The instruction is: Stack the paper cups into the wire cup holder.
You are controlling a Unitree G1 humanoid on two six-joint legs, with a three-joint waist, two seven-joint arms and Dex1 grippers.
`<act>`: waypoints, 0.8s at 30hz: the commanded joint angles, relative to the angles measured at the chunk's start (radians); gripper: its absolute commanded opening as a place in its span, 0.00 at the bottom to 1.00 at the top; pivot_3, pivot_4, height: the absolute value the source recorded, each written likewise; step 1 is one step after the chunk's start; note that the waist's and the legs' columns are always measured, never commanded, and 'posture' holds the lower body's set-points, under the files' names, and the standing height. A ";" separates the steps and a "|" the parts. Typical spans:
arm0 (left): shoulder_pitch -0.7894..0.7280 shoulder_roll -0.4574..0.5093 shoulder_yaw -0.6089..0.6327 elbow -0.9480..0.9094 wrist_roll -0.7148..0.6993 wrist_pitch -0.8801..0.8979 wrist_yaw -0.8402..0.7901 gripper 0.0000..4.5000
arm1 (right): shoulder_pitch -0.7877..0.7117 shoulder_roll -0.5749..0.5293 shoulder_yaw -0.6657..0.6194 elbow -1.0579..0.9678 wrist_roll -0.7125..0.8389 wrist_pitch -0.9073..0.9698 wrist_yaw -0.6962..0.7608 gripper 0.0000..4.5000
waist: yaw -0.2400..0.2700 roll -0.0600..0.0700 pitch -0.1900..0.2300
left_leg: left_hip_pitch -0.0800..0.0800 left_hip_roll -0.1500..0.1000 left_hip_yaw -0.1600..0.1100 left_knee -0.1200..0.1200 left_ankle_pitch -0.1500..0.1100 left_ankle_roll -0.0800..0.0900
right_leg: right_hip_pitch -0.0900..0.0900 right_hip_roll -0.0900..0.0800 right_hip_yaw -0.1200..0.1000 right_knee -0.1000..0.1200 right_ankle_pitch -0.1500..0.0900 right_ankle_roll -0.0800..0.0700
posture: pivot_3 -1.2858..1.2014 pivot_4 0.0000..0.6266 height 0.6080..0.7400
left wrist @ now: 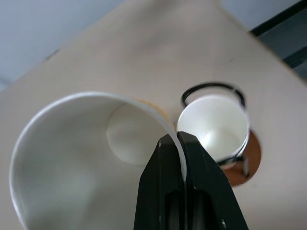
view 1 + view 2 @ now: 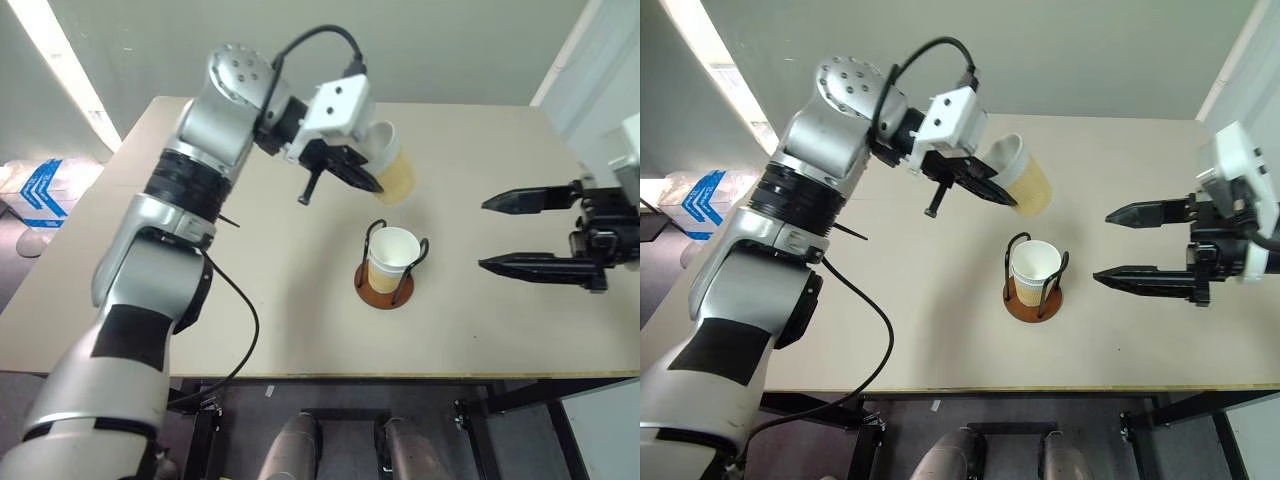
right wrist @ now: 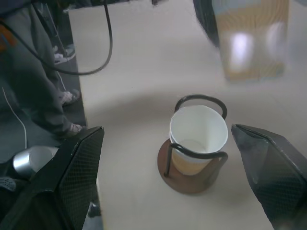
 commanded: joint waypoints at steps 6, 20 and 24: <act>-0.039 -0.018 -0.128 -0.029 -0.105 -0.048 -0.036 0.00 | -0.012 -0.025 -0.119 -0.043 0.146 0.064 -0.140 1.00 | -0.001 0.000 0.000 | 0.000 0.000 0.000 0.002 0.000 0.000 | 0.001 0.000 0.000 0.000 0.000 0.004 | 0.52 0.24 1.00; -0.027 -0.016 -0.286 0.007 -0.100 -0.152 -0.036 0.00 | 0.048 -0.027 -0.194 -0.056 0.192 0.038 -0.220 1.00 | 0.005 0.001 0.000 | -0.001 -0.001 0.000 0.009 -0.004 0.005 | 0.004 -0.001 0.000 -0.001 -0.002 0.008 | 0.52 0.24 1.00; -0.024 -0.007 -0.317 -0.001 -0.097 -0.172 -0.036 0.00 | 0.067 -0.020 -0.198 -0.066 0.201 0.028 -0.234 1.00 | 0.004 0.001 0.000 | -0.001 -0.001 0.000 0.011 -0.006 0.006 | 0.005 -0.001 0.000 0.000 -0.002 0.010 | 0.52 0.24 1.00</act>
